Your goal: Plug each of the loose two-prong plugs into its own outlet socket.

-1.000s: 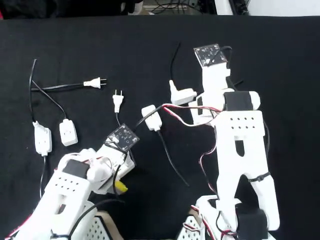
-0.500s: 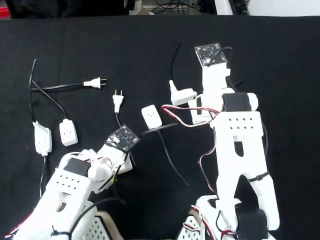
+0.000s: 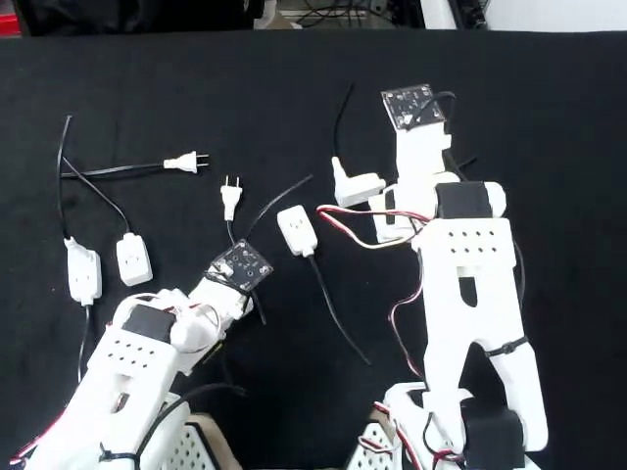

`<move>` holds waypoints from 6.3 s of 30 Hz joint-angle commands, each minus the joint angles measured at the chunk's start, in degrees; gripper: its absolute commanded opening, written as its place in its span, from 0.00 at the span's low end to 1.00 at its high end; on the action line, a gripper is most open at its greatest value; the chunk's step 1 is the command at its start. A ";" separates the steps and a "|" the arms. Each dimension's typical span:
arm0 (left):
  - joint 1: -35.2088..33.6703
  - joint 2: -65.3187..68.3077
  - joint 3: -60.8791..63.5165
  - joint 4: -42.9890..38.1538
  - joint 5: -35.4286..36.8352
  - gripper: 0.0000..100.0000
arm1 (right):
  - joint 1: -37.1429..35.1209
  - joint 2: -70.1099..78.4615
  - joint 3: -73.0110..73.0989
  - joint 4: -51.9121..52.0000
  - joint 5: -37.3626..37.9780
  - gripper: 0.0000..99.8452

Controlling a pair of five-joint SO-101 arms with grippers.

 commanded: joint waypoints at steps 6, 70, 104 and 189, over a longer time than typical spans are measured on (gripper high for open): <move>-20.62 -0.35 -12.88 0.35 0.18 0.03 | 0.70 0.04 -0.13 -0.79 -0.62 0.03; -53.76 -0.26 0.84 -12.31 6.51 0.42 | -22.59 31.69 -19.12 -4.75 4.13 0.27; -50.95 -0.26 1.80 -12.40 5.36 0.42 | -23.91 46.81 -37.49 8.62 4.31 0.01; -11.03 57.14 -65.98 25.23 17.49 0.03 | 14.42 3.12 17.19 -16.79 3.43 0.05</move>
